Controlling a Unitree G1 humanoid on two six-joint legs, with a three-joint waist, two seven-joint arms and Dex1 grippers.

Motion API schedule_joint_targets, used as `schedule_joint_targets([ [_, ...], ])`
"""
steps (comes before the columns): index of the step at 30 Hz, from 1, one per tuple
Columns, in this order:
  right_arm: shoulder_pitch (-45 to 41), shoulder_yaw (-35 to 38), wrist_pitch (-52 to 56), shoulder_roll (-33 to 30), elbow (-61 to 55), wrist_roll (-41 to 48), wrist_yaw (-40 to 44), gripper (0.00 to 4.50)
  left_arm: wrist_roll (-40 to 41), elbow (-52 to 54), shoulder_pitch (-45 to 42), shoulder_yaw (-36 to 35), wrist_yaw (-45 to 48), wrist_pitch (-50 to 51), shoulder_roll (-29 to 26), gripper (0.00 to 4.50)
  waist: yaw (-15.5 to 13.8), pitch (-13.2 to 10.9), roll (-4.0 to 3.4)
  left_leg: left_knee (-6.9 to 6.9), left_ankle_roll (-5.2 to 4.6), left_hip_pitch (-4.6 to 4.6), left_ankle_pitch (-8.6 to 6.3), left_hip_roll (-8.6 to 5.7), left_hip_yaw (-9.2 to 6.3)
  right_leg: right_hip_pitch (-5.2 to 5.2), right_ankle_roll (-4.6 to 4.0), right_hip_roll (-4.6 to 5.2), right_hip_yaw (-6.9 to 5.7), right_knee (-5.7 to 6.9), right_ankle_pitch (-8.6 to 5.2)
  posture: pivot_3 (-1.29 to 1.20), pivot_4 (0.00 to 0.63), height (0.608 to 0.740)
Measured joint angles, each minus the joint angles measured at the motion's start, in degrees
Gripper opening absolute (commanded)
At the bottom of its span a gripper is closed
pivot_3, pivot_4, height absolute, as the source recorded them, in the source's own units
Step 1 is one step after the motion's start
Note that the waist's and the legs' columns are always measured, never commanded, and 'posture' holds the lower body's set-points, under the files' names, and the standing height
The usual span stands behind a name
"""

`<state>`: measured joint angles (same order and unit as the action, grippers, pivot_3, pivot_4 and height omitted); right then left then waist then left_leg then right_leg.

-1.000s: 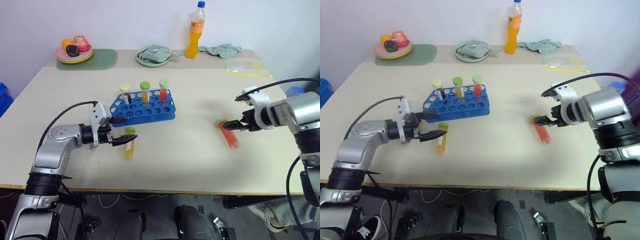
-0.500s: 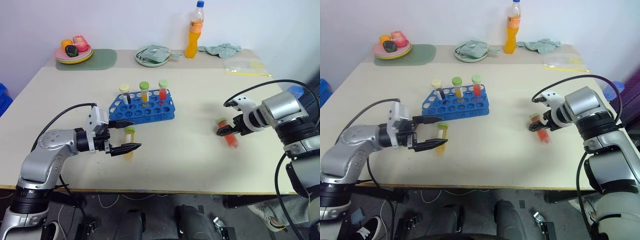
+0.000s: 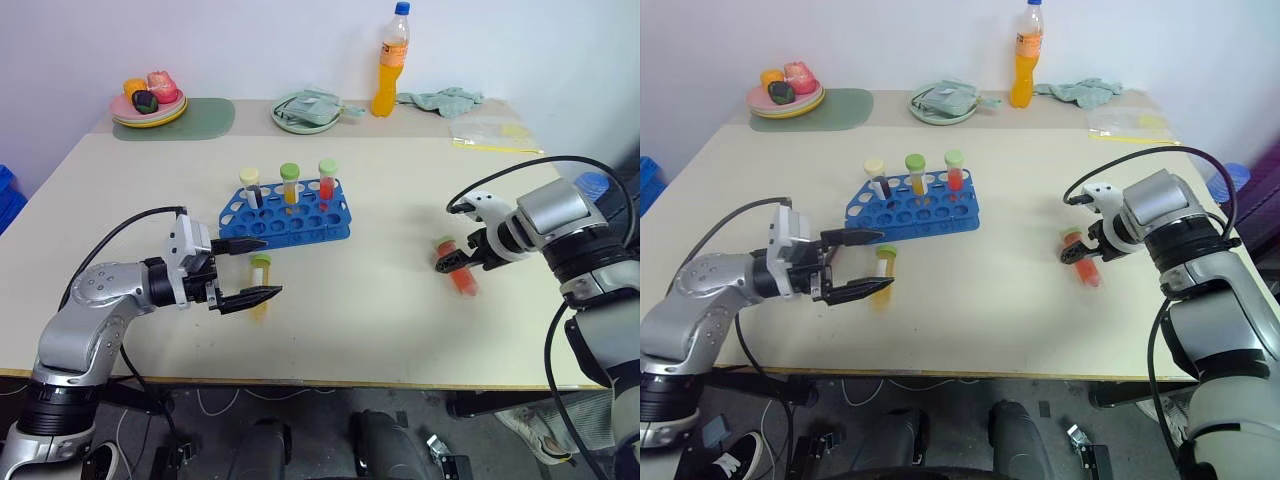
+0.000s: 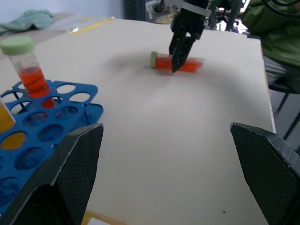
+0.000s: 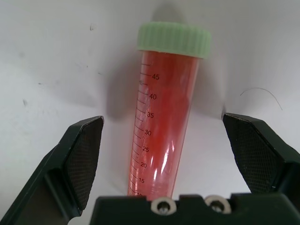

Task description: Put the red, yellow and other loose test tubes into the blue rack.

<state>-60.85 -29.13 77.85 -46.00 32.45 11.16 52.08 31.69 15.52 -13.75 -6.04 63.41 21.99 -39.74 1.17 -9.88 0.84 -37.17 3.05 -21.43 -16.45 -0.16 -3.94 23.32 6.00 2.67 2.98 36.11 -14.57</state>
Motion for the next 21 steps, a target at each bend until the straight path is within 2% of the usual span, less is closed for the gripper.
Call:
schedule_joint_targets([
  [7, -0.02, -1.63, 1.19, -0.04, -1.79, -0.79, 1.67, 4.5, -0.17, 0.35, 0.76, 1.01, -1.54, -1.12, 1.63, 4.45, 0.01, 0.0, 0.0, 0.0, 0.0, 0.01, 0.0, 0.0, -0.01, 0.0, 0.0, -0.01, -0.01, 0.01, 0.0, 0.0, 0.15, 0.74],
  [10, -0.02, -1.77, 0.69, 0.07, -1.31, -1.51, 1.78, 3.67, -0.23, 0.35, 0.84, 1.01, -2.15, -1.2, 1.71, 4.5, 0.01, 0.0, 0.0, 0.0, 0.0, 0.01, 0.0, 0.0, -0.01, 0.0, 0.0, -0.01, 0.0, 0.0, 0.0, 0.0, 0.15, 0.74],
  [14, -0.06, -1.75, -0.46, 0.38, -0.12, -2.61, 1.77, 1.71, -0.24, 0.48, 2.11, 1.03, -2.55, -1.25, 1.71, 4.5, 0.11, 0.0, 0.0, 0.01, 0.0, 0.02, 0.0, 0.01, -0.01, 0.0, 0.0, -0.02, 0.0, 0.01, 0.0, 0.0, 0.15, 0.74],
  [15, -0.2, -1.55, -0.69, 0.66, 0.35, -2.86, 1.74, 1.11, -0.24, 0.48, 2.16, 1.03, -2.62, -1.26, 1.71, 4.5, 0.12, 0.0, 0.01, 0.0, 0.0, 0.03, 0.0, 0.01, -0.01, -0.01, 0.0, -0.02, 0.0, 0.01, 0.0, 0.0, 0.15, 0.74],
  [16, -0.26, -1.47, -0.82, 0.9, 0.52, -3.07, 1.72, 0.84, -0.24, 0.49, 2.17, 1.03, -2.66, -1.28, 1.7, 4.5, 0.12, 0.01, 0.01, -0.01, 0.0, 0.04, 0.0, 0.01, -0.01, -0.02, 0.0, -0.02, 0.0, 0.01, 0.0, 0.0, 0.15, 0.74],
  [21, -0.3, -0.87, -1.08, 1.81, 0.53, -3.64, 1.6, 0.81, -0.48, 0.48, 2.17, 1.03, -3.05, -1.38, 1.7, 4.5, 0.59, 0.02, 0.03, -0.02, 0.0, 0.05, 0.0, 0.01, -0.01, -0.04, 0.0, -0.02, 0.0, 0.01, 0.0, 0.0, 0.15, 0.74],
])
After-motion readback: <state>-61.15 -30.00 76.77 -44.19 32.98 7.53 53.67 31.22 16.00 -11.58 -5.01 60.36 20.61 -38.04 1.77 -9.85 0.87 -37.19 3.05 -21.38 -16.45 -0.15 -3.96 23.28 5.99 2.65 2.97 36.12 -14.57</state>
